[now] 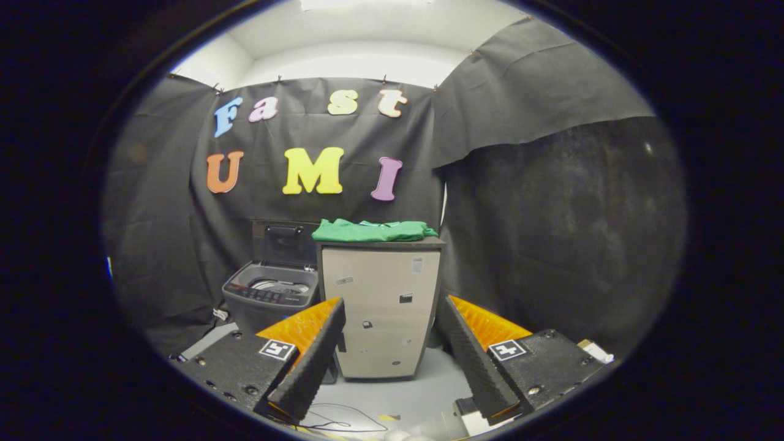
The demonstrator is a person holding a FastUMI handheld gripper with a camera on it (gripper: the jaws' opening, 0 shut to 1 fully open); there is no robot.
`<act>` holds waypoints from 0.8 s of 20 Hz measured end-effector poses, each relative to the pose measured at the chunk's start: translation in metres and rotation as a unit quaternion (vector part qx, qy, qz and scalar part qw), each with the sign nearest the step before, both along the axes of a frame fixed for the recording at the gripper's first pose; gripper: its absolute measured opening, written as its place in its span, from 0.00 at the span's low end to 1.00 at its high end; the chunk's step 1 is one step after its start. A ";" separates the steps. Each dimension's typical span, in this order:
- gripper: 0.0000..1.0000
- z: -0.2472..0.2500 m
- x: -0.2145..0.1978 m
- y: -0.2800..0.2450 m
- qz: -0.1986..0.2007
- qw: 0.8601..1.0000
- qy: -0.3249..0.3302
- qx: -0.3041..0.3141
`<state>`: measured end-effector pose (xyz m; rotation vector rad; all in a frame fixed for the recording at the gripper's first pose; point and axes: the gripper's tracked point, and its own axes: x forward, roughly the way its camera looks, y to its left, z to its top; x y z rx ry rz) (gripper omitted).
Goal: Put the clothes into the washing machine and then close the washing machine lid.
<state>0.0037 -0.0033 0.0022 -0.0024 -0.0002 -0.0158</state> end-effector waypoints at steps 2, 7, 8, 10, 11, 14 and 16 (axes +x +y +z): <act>1.00 0.000 0.002 0.001 0.000 1.000 0.000 -0.002; 0.99 0.000 0.002 0.000 -0.008 1.000 -0.001 0.003; 0.99 0.000 0.003 0.000 -0.012 1.000 0.001 0.003; 1.00 0.001 0.004 0.003 -0.015 1.000 0.000 0.005; 1.00 0.003 0.005 0.005 -0.016 1.000 0.000 0.005; 1.00 0.013 0.008 0.012 -0.023 1.000 -0.006 0.002; 0.99 0.023 0.012 0.017 -0.027 1.000 -0.010 0.003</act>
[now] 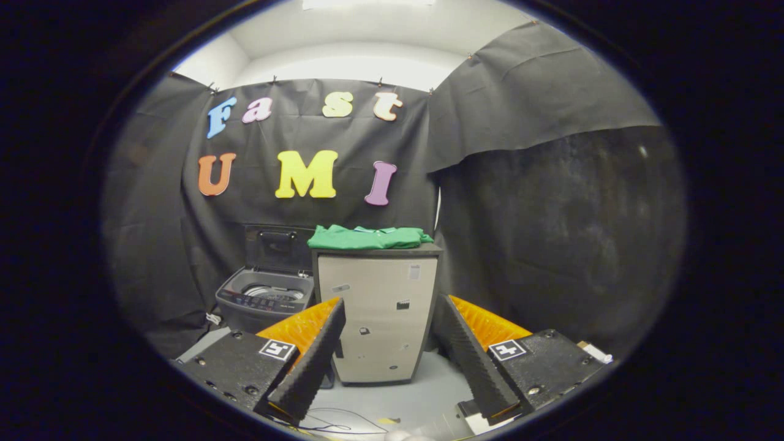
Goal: Put the clothes into the washing machine and then close the washing machine lid.
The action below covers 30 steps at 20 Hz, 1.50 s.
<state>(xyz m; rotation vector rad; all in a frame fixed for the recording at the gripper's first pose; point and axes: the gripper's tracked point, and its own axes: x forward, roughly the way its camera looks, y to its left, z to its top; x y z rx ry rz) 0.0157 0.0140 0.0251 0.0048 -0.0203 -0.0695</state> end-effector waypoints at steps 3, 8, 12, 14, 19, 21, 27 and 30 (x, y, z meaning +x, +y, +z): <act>1.00 0.017 0.010 0.008 -0.007 1.000 -0.006 -0.005; 1.00 0.049 0.050 0.013 -0.019 1.000 0.005 -0.005; 1.00 0.082 0.107 0.008 -0.012 1.000 0.013 0.013; 0.99 0.090 0.149 0.000 -0.009 1.000 0.026 0.006; 0.99 0.117 0.270 0.000 0.023 0.998 0.061 0.017; 1.00 0.129 0.318 0.004 0.038 0.997 0.070 0.014; 1.00 0.144 0.428 0.015 0.076 0.991 0.108 0.011; 1.00 0.138 0.470 0.020 0.083 0.987 0.136 0.009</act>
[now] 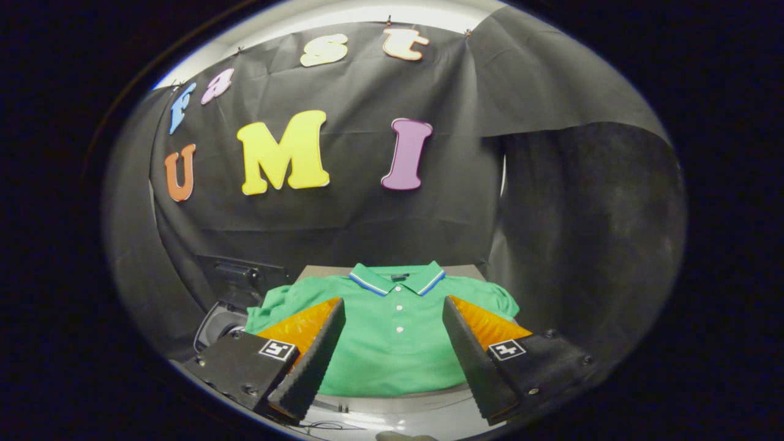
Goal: Put the clothes into the washing machine and then close the washing machine lid.
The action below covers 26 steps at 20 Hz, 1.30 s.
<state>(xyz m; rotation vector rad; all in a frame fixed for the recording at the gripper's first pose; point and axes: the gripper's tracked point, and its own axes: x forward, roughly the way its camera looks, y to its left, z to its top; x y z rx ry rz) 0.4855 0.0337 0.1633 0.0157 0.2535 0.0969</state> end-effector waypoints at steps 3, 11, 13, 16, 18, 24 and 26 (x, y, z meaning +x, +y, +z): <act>1.00 -0.012 0.031 0.002 0.004 0.999 0.036 -0.003; 1.00 -0.073 0.076 -0.005 -0.008 0.989 0.146 -0.016; 1.00 -0.083 0.078 -0.003 -0.006 0.986 0.164 -0.004; 1.00 -0.088 0.078 -0.003 -0.009 0.984 0.175 -0.024; 1.00 -0.087 0.078 -0.003 -0.006 0.983 0.178 -0.041; 0.97 -0.089 0.078 -0.001 0.006 0.983 0.184 -0.028; 0.94 -0.091 0.079 0.000 0.003 0.981 0.189 -0.031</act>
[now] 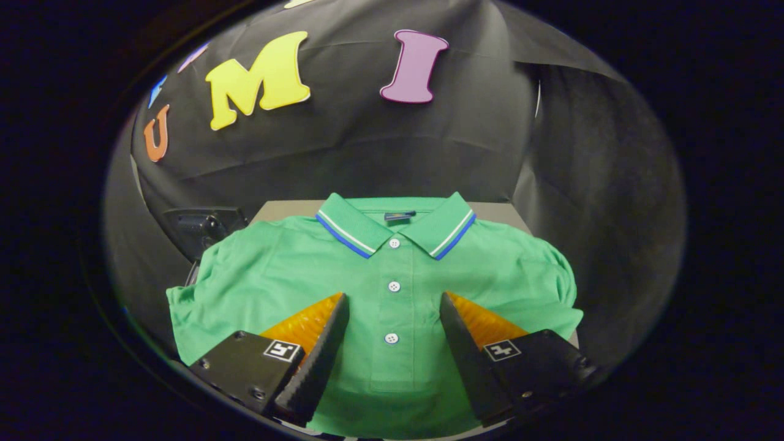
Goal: Put the clothes into the washing machine and then close the washing machine lid.
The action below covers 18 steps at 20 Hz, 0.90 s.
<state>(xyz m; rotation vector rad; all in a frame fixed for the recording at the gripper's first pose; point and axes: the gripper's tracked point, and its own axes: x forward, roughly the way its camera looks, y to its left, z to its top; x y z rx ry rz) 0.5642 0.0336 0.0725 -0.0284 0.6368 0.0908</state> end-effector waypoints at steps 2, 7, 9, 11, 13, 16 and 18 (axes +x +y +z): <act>0.91 0.000 -0.001 0.002 -0.008 1.000 0.011 -0.001; 0.50 0.000 -0.003 0.008 -0.039 0.999 -0.002 -0.027; 0.30 -0.002 -0.004 0.013 -0.051 0.998 -0.002 -0.036; 0.16 -0.001 -0.009 0.015 -0.052 0.998 0.002 -0.039; 0.10 0.000 -0.011 0.016 -0.054 0.998 0.006 -0.020; 0.06 0.004 -0.017 0.022 -0.058 0.997 0.007 0.045; 0.06 0.004 -0.021 0.025 -0.056 0.995 0.000 0.084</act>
